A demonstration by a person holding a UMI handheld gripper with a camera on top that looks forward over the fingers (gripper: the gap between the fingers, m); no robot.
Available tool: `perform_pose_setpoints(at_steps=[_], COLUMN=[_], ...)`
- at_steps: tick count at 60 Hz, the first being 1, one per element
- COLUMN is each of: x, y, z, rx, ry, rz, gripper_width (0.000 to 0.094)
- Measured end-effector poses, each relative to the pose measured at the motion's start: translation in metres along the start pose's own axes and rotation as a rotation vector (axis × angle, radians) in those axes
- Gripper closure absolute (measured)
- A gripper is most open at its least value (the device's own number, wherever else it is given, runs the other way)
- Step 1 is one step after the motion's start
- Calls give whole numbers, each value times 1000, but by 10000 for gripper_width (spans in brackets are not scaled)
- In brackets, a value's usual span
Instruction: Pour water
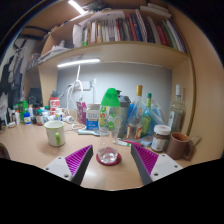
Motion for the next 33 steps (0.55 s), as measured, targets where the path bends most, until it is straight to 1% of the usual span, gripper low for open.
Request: perform_pose_setpoints(at_steps=[8, 18, 26, 33], x=[-22, -57, -75, -90], y=[71, 157, 213, 252], z=[-10, -16, -7, -2], rx=[46, 74, 64, 79], ry=[-53, -80, -90, -132], rz=[33, 63, 101, 112], gripper_width=[89, 88, 87, 85])
Point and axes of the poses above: the point between the fingertips, and its own axes, seen from behind it with the camera up: z to the right, x up, y backward, against the way the camera looks, the point moved 5 cm from there along y, backward, against the way the camera looks, and after that the axes turned 14 degrees about -z, right-handed, at the moved point
